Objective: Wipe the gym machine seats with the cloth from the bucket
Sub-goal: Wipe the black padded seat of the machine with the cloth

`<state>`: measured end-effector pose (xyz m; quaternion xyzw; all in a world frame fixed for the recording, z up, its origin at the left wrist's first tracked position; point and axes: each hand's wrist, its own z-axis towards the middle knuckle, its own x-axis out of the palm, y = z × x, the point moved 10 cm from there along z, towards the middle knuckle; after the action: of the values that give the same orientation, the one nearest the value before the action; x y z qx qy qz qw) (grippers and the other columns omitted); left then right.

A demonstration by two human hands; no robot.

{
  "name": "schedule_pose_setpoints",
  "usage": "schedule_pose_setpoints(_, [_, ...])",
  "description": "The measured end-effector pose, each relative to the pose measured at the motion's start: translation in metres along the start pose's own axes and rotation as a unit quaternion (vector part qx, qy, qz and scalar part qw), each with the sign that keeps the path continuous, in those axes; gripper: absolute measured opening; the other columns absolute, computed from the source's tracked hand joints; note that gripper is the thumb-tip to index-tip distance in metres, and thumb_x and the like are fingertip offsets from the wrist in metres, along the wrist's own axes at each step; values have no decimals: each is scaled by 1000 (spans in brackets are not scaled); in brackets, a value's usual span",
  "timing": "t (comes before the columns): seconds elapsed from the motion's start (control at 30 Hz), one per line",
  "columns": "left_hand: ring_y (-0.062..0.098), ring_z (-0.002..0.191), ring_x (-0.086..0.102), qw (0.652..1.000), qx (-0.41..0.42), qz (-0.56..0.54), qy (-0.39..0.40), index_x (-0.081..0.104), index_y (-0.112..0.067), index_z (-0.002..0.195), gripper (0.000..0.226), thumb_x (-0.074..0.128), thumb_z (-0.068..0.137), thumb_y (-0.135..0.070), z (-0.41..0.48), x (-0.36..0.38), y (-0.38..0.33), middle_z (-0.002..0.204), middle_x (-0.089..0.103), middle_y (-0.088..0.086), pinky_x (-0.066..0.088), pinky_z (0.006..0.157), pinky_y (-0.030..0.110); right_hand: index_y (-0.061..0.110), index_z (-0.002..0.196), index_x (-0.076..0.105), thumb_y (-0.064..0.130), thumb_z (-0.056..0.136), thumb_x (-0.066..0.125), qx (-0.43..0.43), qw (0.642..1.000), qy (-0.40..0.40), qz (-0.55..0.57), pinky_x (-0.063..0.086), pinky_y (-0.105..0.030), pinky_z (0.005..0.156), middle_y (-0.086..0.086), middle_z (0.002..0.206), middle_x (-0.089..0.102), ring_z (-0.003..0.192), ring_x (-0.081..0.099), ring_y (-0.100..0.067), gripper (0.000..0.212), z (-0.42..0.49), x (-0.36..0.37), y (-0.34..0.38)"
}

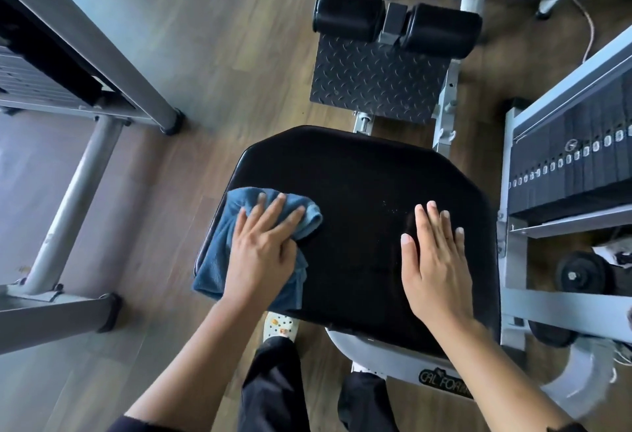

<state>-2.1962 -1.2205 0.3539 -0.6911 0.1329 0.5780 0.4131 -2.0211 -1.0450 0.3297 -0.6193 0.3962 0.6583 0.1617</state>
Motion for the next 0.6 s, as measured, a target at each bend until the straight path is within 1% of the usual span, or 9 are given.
schedule_pose_setpoints(0.07, [31, 134, 38, 998, 68, -4, 18, 62, -22, 125, 47, 40, 83, -22, -16, 1, -4, 139, 50, 4, 29, 110, 54, 13, 149, 26, 45, 98, 16, 0, 1000, 2, 2, 7, -40, 118, -6, 156, 19, 145, 13, -23, 61, 3, -1, 1])
schedule_pose_setpoints(0.13, [31, 133, 40, 997, 73, -9, 14, 63, -20, 124, 46, 41, 83, -21, -19, -9, 14, 138, 51, 5, 34, 106, 56, 13, 149, 25, 46, 98, 15, -3, 1000, 0, -2, 7, -39, 119, -6, 156, 18, 145, 12, -22, 61, 10, -3, -1])
schedule_pose_setpoints(0.2, [34, 131, 42, 1000, 10, -12, -14, 64, -20, 122, 47, 40, 82, -21, 3, -17, 37, 137, 53, 7, 35, 104, 58, 12, 149, 24, 46, 98, 14, -7, 1000, 1, -15, 7, -39, 119, -6, 156, 18, 145, 12, -23, 62, 17, -5, -4])
schedule_pose_setpoints(0.3, [35, 136, 34, 997, -76, -12, -27, 62, -21, 125, 49, 42, 81, -17, 53, -4, 34, 141, 49, 9, 24, 112, 55, 12, 149, 23, 46, 98, 14, -2, 1000, 2, -29, 6, -39, 119, -6, 157, 17, 145, 11, -23, 62, 25, -4, -7])
schedule_pose_setpoints(0.37, [34, 138, 32, 999, -34, -16, -5, 60, -23, 127, 49, 43, 82, -16, 71, 11, 7, 142, 47, 9, 19, 115, 51, 13, 150, 22, 46, 98, 14, 6, 1000, 4, -25, 5, -38, 119, -5, 157, 15, 145, 9, -22, 62, 29, -2, -8])
schedule_pose_setpoints(0.47, [31, 137, 34, 995, 89, -14, 34, 60, -23, 127, 47, 40, 84, -19, 57, 22, -14, 141, 48, 5, 23, 114, 49, 13, 150, 22, 47, 98, 12, 15, 1000, 7, -21, 4, -36, 118, -5, 157, 14, 146, 8, -22, 63, 34, -1, -10])
schedule_pose_setpoints(0.5, [30, 136, 35, 994, 107, -14, 35, 61, -22, 126, 48, 39, 84, -19, 54, 18, -8, 140, 49, 5, 25, 113, 50, 13, 150, 22, 47, 97, 12, 19, 1000, 7, -21, 4, -37, 118, -5, 157, 14, 145, 8, -22, 63, 35, -1, -11])
schedule_pose_setpoints(0.53, [30, 135, 37, 994, 103, -13, 28, 62, -21, 125, 48, 39, 83, -19, 57, 14, 2, 139, 50, 5, 27, 112, 51, 13, 149, 22, 47, 97, 11, 23, 1000, 6, -21, 4, -37, 118, -6, 157, 14, 145, 8, -22, 64, 37, -1, -13])
schedule_pose_setpoints(0.6, [33, 134, 39, 999, 42, -11, -5, 63, -20, 123, 47, 42, 82, -15, 79, 6, 23, 139, 51, 8, 29, 110, 55, 12, 149, 22, 47, 98, 12, 26, 999, 5, -23, 5, -37, 118, -6, 157, 14, 146, 8, -23, 63, 41, -2, -15])
